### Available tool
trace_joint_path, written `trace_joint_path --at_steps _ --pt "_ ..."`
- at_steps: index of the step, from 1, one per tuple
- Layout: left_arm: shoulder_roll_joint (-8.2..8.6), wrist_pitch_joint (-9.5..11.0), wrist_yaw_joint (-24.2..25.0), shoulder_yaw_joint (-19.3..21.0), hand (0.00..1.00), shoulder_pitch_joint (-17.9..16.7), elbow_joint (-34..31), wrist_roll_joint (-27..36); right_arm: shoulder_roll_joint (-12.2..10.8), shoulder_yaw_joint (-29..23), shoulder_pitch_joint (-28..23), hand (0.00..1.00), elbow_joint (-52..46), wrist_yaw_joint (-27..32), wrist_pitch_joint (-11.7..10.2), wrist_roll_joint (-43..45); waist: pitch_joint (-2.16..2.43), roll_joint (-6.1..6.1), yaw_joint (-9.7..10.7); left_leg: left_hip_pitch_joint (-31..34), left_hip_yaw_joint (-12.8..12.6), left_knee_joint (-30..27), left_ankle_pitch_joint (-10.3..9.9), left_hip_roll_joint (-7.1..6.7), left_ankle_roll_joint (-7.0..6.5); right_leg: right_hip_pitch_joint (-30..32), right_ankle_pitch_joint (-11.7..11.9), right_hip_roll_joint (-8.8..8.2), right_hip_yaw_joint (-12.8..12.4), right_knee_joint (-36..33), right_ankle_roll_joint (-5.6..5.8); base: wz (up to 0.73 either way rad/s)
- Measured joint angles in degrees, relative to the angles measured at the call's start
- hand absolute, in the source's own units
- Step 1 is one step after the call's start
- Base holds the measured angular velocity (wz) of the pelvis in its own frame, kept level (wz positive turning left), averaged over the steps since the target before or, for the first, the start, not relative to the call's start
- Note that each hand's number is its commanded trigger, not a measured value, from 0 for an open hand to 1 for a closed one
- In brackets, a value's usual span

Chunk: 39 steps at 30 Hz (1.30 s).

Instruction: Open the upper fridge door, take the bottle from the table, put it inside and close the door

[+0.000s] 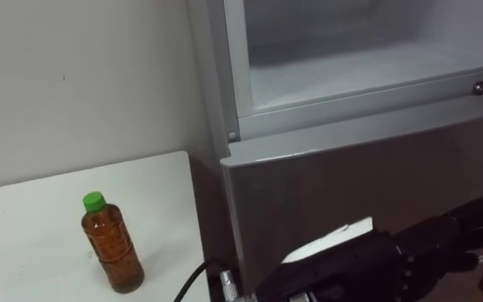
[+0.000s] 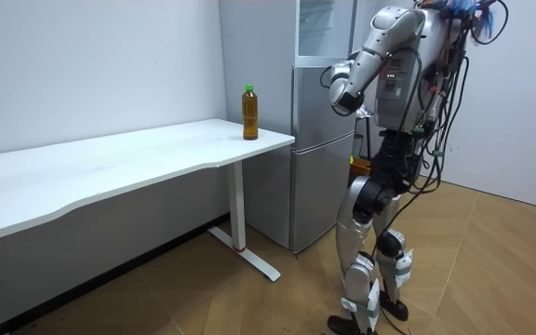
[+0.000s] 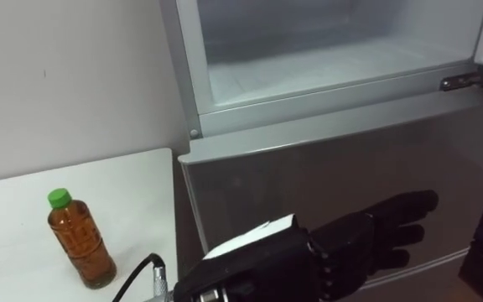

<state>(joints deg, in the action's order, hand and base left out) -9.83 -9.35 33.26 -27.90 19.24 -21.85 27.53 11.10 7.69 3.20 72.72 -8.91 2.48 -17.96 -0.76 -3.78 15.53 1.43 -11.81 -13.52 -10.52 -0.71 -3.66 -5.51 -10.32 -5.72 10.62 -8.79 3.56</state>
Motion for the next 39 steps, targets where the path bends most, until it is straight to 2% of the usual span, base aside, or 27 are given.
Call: trace_joint_path --at_steps 3,7,10,13,18,20,23,25,29,33,39 --pt "0.28 0.0 0.1 -0.5 0.00 1.4 0.0 0.0 0.2 0.0 -0.1 0.00 -0.1 0.1 0.0 0.0 0.07 -0.12 0.0 -0.9 -1.1 0.4 0.0 0.07 0.03 0.0 0.0 0.00 -1.1 0.1 0.05 -0.18" --pt "1.83 0.0 0.2 -0.5 0.00 1.6 0.0 0.0 0.3 -0.1 -1.1 0.00 -1.8 0.3 -0.1 -0.1 0.32 -0.48 0.4 -1.0 -2.3 0.5 -0.1 0.23 -0.01 0.6 0.0 0.06 -2.6 0.0 0.15 -0.16" --pt "1.84 0.0 0.2 -0.5 0.00 2.3 -0.1 -0.1 0.3 -0.3 -1.4 0.00 -1.8 0.4 -0.6 -0.4 0.56 -0.84 0.5 -0.9 -3.1 0.5 -0.2 0.47 0.09 1.1 0.1 0.22 -3.3 -0.1 0.09 -0.14" --pt "1.88 0.0 0.1 -0.5 0.00 4.7 -0.2 0.0 0.4 -0.6 -1.5 0.00 -1.6 0.6 -0.7 -1.0 0.90 -1.34 0.7 -1.0 -4.2 0.4 -0.6 0.99 0.38 1.6 0.2 0.66 -4.6 0.1 -0.08 -0.24" --pt "2.23 0.1 -0.1 -0.6 0.00 6.5 -0.2 0.0 0.7 -0.8 -1.7 0.00 -1.7 0.6 -0.7 -2.4 1.10 -2.23 2.2 -1.2 -6.1 0.0 -1.4 1.93 0.88 1.8 0.5 1.31 -6.1 0.1 -0.41 -0.20" --pt "2.39 0.1 -0.5 -1.2 0.00 7.7 -0.2 0.2 1.0 -1.2 -1.6 0.00 -1.7 0.6 -0.6 -2.3 1.35 -3.01 3.1 -1.2 -6.8 -0.1 -1.7 2.20 1.10 2.1 0.5 1.52 -6.7 0.2 -0.44 -0.19" --pt "2.42 0.1 -1.1 -1.7 0.00 9.0 -0.2 0.8 2.1 -1.6 -1.5 0.00 -1.7 0.5 -0.6 -2.4 0.93 -4.30 3.4 -1.8 -8.1 -0.1 -2.0 2.58 1.34 2.2 0.6 1.71 -7.3 0.1 -0.54 -0.20" --pt "2.43 0.1 -1.2 -1.8 0.00 9.8 -0.2 1.0 2.5 -1.6 -1.5 0.00 -1.7 0.4 -0.6 -2.5 0.85 -4.80 3.5 -2.1 -8.7 0.0 -2.2 2.89 1.59 2.1 0.6 1.88 -7.4 0.1 -0.62 -0.20" --pt "2.83 0.1 -1.2 -1.8 0.00 11.8 0.1 1.1 2.6 -1.9 -1.4 0.00 -1.7 0.2 -0.6 -2.5 0.79 -4.81 4.6 -2.6 -9.5 -0.1 -2.4 3.45 1.94 2.1 0.5 2.18 -7.4 0.1 -1.05 -0.09" --pt "2.94 0.2 -1.3 -1.8 0.00 12.2 0.1 1.2 2.6 -2.2 -1.4 0.00 -1.5 0.1 -0.6 -2.6 0.68 -4.73 5.1 -3.3 -10.7 0.0 -2.7 3.89 2.37 2.2 0.4 2.42 -7.7 0.1 -1.17 -0.18" --pt "3.54 0.6 -1.9 -3.6 0.00 12.3 1.1 1.8 3.4 -2.3 -1.4 0.00 -1.5 -0.1 -0.4 -4.1 -0.19 -5.03 6.0 -3.4 -11.7 0.0 -2.9 4.18 2.67 2.7 0.4 2.88 -9.1 0.2 -1.33 -0.08"
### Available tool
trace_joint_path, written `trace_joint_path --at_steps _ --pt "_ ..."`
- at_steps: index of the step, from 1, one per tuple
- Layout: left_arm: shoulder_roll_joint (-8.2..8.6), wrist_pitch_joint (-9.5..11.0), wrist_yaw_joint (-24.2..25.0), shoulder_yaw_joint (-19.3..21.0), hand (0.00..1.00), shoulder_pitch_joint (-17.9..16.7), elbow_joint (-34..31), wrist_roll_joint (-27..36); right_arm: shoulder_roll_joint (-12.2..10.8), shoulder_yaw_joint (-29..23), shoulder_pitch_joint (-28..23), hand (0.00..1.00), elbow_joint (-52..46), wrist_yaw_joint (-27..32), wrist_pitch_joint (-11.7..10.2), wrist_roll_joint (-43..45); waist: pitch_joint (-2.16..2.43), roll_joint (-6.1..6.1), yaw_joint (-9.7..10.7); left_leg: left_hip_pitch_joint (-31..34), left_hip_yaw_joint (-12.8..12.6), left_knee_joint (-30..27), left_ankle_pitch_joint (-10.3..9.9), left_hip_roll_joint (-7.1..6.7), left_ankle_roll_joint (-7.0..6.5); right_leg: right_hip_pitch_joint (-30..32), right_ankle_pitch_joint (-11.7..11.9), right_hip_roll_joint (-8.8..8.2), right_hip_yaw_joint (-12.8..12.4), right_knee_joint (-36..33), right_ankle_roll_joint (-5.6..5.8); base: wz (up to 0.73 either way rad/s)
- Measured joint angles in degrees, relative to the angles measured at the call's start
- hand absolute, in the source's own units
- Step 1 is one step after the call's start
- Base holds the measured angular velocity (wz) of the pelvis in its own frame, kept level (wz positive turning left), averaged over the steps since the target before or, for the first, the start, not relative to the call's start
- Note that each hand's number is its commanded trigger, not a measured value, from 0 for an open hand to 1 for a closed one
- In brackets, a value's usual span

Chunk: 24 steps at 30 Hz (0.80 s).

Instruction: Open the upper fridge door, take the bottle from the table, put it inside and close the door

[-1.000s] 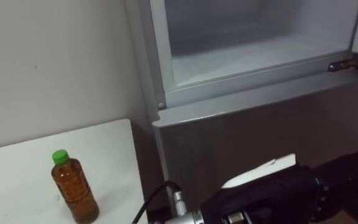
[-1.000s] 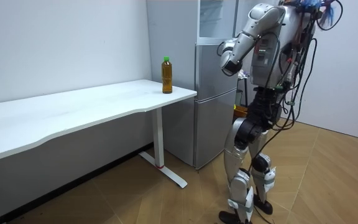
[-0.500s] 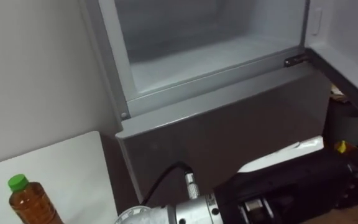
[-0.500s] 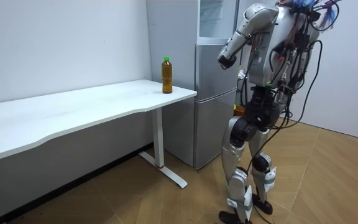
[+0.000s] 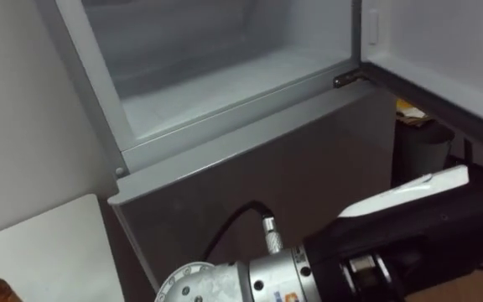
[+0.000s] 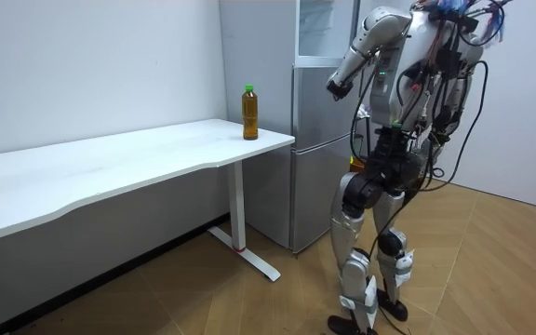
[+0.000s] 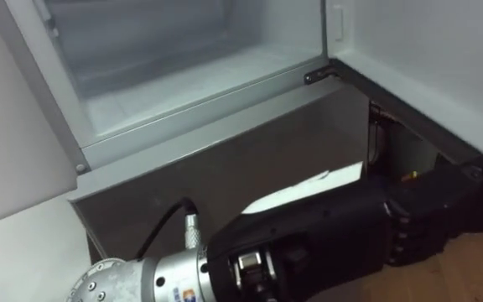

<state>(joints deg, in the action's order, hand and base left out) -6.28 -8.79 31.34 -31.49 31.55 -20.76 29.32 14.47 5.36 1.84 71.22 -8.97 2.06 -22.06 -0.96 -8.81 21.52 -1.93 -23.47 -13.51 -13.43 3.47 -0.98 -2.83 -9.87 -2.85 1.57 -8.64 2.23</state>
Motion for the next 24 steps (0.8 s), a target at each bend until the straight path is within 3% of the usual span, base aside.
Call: trace_joint_path --at_steps 7,13,18,24 --pt "0.67 0.0 0.0 -0.6 0.00 2.2 1.6 0.1 1.9 0.0 -1.0 0.00 0.3 0.1 0.5 -0.1 -0.09 -0.04 0.4 0.0 -1.7 0.0 0.0 -0.14 0.06 0.9 0.0 0.29 -2.0 -0.1 -0.06 -0.14" --pt "0.69 0.0 -0.5 -0.6 0.00 2.7 1.9 0.2 1.6 -0.4 -2.1 0.00 0.4 1.4 0.5 -2.2 -0.13 0.05 0.5 0.2 -2.4 -0.1 0.0 -0.04 0.07 0.9 0.0 0.30 -2.2 0.0 -0.07 -0.01" --pt "0.56 0.0 -1.6 0.0 0.00 3.1 1.9 0.2 0.9 -0.4 -2.5 0.00 -0.1 3.4 0.5 -4.7 0.00 0.57 0.0 1.0 -0.5 -0.2 0.0 -0.20 0.07 0.9 0.0 0.08 -0.4 -0.1 -0.13 0.16" --pt "0.52 0.3 -2.1 1.6 0.00 3.1 0.7 0.2 -0.7 -0.3 -2.4 0.00 -2.8 4.1 0.3 -4.3 0.30 2.63 -1.6 2.4 2.5 -1.1 0.1 -0.39 0.09 0.5 -0.1 -0.14 2.7 0.0 -0.20 0.25"
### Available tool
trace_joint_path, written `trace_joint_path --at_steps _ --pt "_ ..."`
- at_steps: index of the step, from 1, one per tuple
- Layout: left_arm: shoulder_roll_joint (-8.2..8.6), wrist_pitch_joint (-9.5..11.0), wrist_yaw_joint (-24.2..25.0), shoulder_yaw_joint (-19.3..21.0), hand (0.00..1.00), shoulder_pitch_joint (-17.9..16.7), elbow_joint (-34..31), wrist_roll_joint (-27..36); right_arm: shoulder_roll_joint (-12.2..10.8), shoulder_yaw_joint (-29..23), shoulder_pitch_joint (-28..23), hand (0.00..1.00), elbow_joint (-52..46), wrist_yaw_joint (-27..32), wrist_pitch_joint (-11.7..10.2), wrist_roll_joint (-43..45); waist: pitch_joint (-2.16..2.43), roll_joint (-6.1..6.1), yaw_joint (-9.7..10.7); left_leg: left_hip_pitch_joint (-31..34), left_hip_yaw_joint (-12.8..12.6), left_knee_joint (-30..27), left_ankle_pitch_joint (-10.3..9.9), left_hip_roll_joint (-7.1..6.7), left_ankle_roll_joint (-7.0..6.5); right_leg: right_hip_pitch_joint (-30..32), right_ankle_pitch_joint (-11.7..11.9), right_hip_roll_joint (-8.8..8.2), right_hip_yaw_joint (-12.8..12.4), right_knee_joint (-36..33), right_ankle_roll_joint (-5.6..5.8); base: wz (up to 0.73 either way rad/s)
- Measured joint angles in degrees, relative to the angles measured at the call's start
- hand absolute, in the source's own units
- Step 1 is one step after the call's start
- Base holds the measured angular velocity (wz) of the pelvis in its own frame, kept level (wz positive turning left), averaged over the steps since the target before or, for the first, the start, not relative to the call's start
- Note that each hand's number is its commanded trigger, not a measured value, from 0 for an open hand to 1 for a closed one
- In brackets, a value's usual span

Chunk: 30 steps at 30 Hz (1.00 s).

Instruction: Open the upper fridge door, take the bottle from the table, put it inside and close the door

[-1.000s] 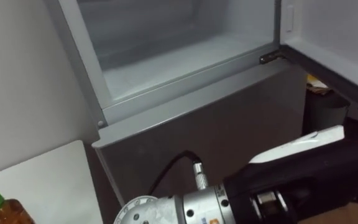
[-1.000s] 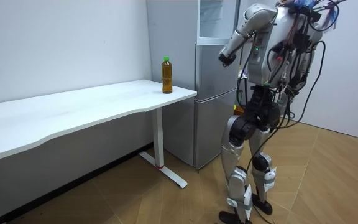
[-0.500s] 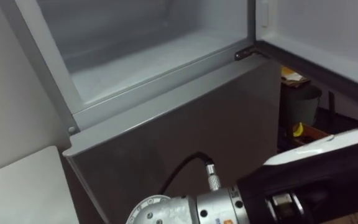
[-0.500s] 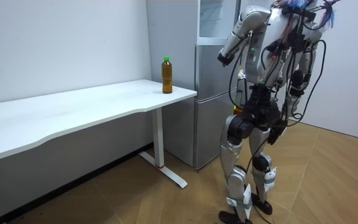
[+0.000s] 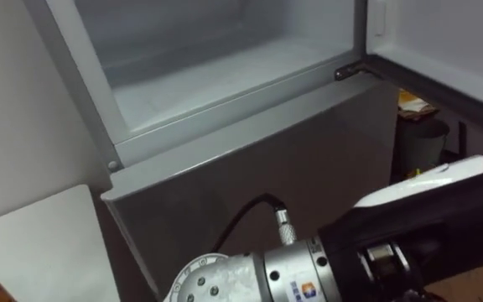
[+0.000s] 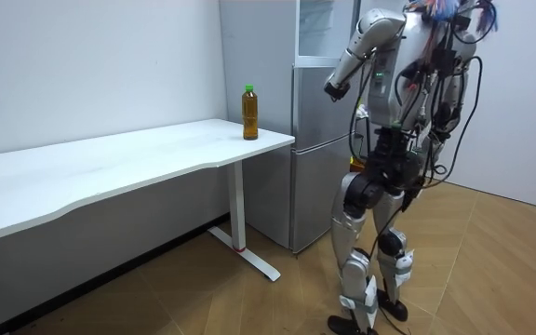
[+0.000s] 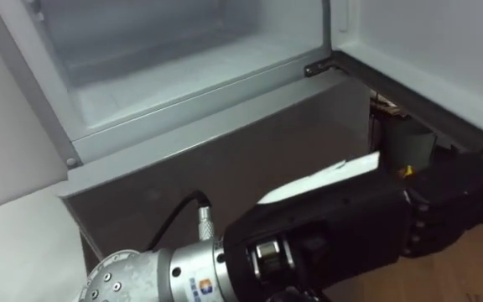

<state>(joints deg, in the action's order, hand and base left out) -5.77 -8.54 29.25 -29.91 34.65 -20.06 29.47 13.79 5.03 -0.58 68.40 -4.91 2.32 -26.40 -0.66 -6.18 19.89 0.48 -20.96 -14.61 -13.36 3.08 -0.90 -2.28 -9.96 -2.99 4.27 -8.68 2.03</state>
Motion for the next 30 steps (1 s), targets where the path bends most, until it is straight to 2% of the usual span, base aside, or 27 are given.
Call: trace_joint_path --at_steps 3,6,9,15,17,21,23,26,30 --pt "-0.49 0.2 -1.0 1.7 0.00 0.0 -1.6 -0.1 -0.6 0.0 0.1 0.00 0.1 0.3 -0.4 0.3 0.15 0.57 -2.0 0.0 2.1 -0.1 0.3 -0.41 -0.07 -1.1 -0.1 -0.23 2.2 0.1 -0.01 0.30" --pt "-0.66 0.3 -1.6 2.7 0.00 0.0 -2.9 -0.1 -0.6 0.0 0.0 0.00 0.2 0.4 -0.4 0.5 0.15 0.70 -2.6 0.1 3.9 0.2 0.9 -1.17 -0.36 -1.9 -0.6 -0.84 4.4 0.0 0.14 0.43" --pt "-1.54 0.3 -2.3 2.8 0.00 0.0 -3.6 -0.3 -0.6 0.2 0.1 0.00 0.4 -0.1 -0.4 0.6 0.23 1.00 -3.4 0.0 5.9 0.7 1.6 -1.88 -0.56 -2.9 -0.9 -1.28 6.6 0.1 0.25 0.37" --pt "-2.68 0.4 -3.5 4.0 0.00 -0.1 -3.6 -1.0 -0.5 0.4 -0.1 0.00 0.4 -0.7 -0.4 1.9 0.30 1.10 -5.6 0.2 7.4 1.1 2.4 -2.44 -0.74 -3.7 -1.0 -1.65 8.2 0.0 0.26 0.16" --pt "-3.13 0.5 -3.9 7.4 0.00 -0.1 -3.6 -1.0 -0.9 0.4 -0.2 0.00 0.4 -0.6 -0.4 2.1 0.31 1.08 -6.8 0.4 8.7 1.0 2.6 -2.79 -0.80 -4.1 -1.0 -1.78 9.2 0.1 0.26 0.22" --pt "-3.89 1.6 -6.2 11.3 0.00 -0.3 -4.6 -1.1 -1.3 0.4 0.0 0.00 1.0 -0.1 -0.4 2.5 0.37 1.15 -9.2 0.3 9.5 1.0 2.9 -3.03 -0.97 -4.7 -1.0 -2.00 10.1 0.1 0.37 0.21" --pt "-4.95 2.7 -6.7 12.4 0.00 -1.4 -6.4 -1.4 -1.5 0.4 0.2 0.00 1.3 0.1 -0.4 2.5 0.50 1.50 -9.7 0.2 10.5 1.0 3.2 -3.49 -1.11 -5.4 -1.2 -2.15 10.4 0.1 0.49 0.25" --pt "-5.23 2.7 -6.7 12.6 0.00 -2.9 -7.6 -1.4 -1.6 0.4 0.0 0.00 1.3 -0.1 -0.4 2.4 0.49 1.90 -10.9 -0.1 10.9 1.0 3.3 -3.77 -1.25 -5.8 -1.3 -2.35 10.3 0.1 0.62 0.09" --pt "-5.83 2.7 -7.4 14.5 0.00 -5.3 -8.6 -1.4 -2.3 0.4 -0.2 0.00 1.3 -0.1 -0.4 2.5 0.64 2.63 -11.1 0.0 11.0 1.0 3.4 -3.83 -1.39 -6.0 -1.4 -2.46 10.8 0.0 0.66 0.03"
